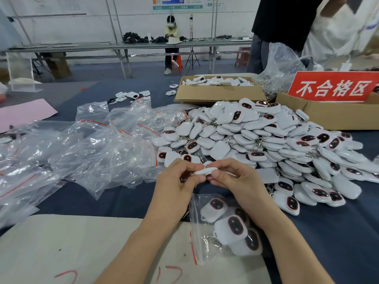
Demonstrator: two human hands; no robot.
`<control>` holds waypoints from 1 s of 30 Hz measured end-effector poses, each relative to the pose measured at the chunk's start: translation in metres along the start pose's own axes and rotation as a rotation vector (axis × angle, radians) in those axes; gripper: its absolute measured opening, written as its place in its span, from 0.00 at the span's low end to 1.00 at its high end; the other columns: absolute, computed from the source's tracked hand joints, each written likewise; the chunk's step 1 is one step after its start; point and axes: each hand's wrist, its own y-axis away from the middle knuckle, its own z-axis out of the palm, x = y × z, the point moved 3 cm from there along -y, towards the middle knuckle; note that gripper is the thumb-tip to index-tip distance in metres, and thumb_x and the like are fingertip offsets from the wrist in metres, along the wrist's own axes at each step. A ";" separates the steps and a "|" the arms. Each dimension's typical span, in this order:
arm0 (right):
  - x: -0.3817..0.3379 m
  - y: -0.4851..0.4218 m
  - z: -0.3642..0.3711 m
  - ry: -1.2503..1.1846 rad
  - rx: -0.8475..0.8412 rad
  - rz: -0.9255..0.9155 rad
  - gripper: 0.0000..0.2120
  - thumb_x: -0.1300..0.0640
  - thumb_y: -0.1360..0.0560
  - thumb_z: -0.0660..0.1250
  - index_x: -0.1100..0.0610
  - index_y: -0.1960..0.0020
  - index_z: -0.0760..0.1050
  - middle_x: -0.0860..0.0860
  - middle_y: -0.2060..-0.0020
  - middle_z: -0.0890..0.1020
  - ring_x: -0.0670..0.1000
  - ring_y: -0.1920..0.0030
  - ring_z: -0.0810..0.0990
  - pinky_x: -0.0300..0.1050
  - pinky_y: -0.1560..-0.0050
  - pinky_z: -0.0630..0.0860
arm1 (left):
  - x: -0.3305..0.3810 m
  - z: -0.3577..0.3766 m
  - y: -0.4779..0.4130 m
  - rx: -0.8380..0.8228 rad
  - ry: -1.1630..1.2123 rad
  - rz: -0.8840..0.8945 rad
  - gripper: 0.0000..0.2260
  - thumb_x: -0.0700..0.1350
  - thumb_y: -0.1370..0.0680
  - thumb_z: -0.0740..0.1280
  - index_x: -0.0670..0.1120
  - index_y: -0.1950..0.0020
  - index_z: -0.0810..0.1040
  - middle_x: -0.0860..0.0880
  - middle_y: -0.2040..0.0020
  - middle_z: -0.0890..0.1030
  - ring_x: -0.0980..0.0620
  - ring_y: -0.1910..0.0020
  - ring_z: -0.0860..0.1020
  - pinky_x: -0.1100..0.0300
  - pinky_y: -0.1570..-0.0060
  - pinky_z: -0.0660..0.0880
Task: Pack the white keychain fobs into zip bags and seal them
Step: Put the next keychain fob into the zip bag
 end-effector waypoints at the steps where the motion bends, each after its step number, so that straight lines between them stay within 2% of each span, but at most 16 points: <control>1: 0.000 0.000 0.000 -0.003 0.003 0.004 0.08 0.63 0.26 0.72 0.50 0.55 0.85 0.51 0.53 0.87 0.51 0.51 0.86 0.36 0.53 0.81 | -0.001 0.000 0.000 0.007 -0.015 0.003 0.14 0.40 0.24 0.75 0.62 0.55 0.81 0.60 0.54 0.82 0.61 0.53 0.80 0.73 0.52 0.73; 5: 0.000 0.000 0.000 -0.008 0.011 0.021 0.09 0.65 0.26 0.72 0.52 0.56 0.85 0.51 0.54 0.87 0.52 0.52 0.86 0.35 0.54 0.80 | -0.004 0.000 0.000 0.016 -0.043 -0.004 0.11 0.40 0.25 0.75 0.57 0.55 0.82 0.60 0.55 0.81 0.61 0.54 0.79 0.73 0.53 0.72; 9: 0.000 0.000 -0.001 -0.023 0.002 0.023 0.07 0.61 0.26 0.73 0.51 0.52 0.85 0.51 0.51 0.87 0.51 0.48 0.86 0.38 0.48 0.81 | -0.002 0.000 -0.001 -0.003 0.011 -0.001 0.12 0.41 0.24 0.75 0.60 0.54 0.81 0.59 0.54 0.82 0.59 0.51 0.81 0.68 0.50 0.75; 11: 0.001 0.000 -0.003 -0.026 -0.013 0.024 0.08 0.61 0.25 0.73 0.51 0.48 0.85 0.51 0.50 0.87 0.51 0.47 0.85 0.41 0.43 0.80 | 0.000 0.001 -0.001 -0.035 0.074 -0.019 0.08 0.47 0.23 0.74 0.59 0.48 0.81 0.56 0.49 0.82 0.58 0.48 0.81 0.67 0.48 0.76; 13: 0.002 0.000 -0.004 -0.053 -0.032 0.034 0.10 0.61 0.26 0.73 0.50 0.47 0.84 0.52 0.50 0.87 0.52 0.46 0.85 0.42 0.41 0.79 | -0.003 0.002 -0.001 -0.084 0.143 -0.105 0.13 0.55 0.25 0.72 0.58 0.41 0.79 0.54 0.45 0.82 0.58 0.46 0.81 0.69 0.49 0.76; 14: 0.003 -0.001 -0.004 -0.082 -0.054 0.047 0.11 0.61 0.26 0.73 0.49 0.46 0.84 0.52 0.49 0.87 0.52 0.45 0.85 0.43 0.40 0.79 | -0.005 0.002 -0.002 -0.106 0.163 -0.155 0.15 0.56 0.25 0.71 0.57 0.38 0.78 0.53 0.45 0.82 0.58 0.46 0.80 0.69 0.49 0.76; 17: 0.003 -0.001 0.000 -0.135 -0.137 0.042 0.16 0.60 0.26 0.72 0.48 0.41 0.82 0.50 0.43 0.85 0.51 0.41 0.83 0.41 0.40 0.79 | -0.009 0.001 -0.005 -0.144 0.150 -0.229 0.15 0.48 0.21 0.72 0.55 0.35 0.78 0.51 0.45 0.83 0.55 0.47 0.81 0.66 0.46 0.76; 21: 0.006 -0.002 0.001 -0.130 -0.113 0.084 0.15 0.63 0.23 0.70 0.46 0.42 0.83 0.51 0.44 0.86 0.52 0.42 0.84 0.40 0.41 0.79 | -0.013 -0.001 -0.006 -0.102 0.190 -0.237 0.13 0.40 0.22 0.73 0.55 0.42 0.82 0.54 0.53 0.84 0.52 0.50 0.81 0.71 0.51 0.75; 24: 0.007 -0.002 0.000 -0.102 -0.095 0.103 0.14 0.64 0.23 0.70 0.49 0.43 0.83 0.51 0.47 0.87 0.50 0.44 0.85 0.36 0.46 0.79 | -0.012 -0.001 -0.006 -0.076 0.223 -0.237 0.12 0.37 0.22 0.72 0.54 0.47 0.83 0.56 0.58 0.85 0.60 0.57 0.81 0.74 0.55 0.74; 30: 0.005 -0.001 0.000 -0.096 -0.070 0.116 0.14 0.66 0.24 0.70 0.53 0.42 0.82 0.51 0.49 0.87 0.49 0.47 0.86 0.34 0.49 0.79 | -0.012 0.000 -0.006 -0.053 0.262 -0.253 0.10 0.37 0.22 0.72 0.53 0.50 0.83 0.58 0.60 0.85 0.62 0.58 0.81 0.72 0.55 0.75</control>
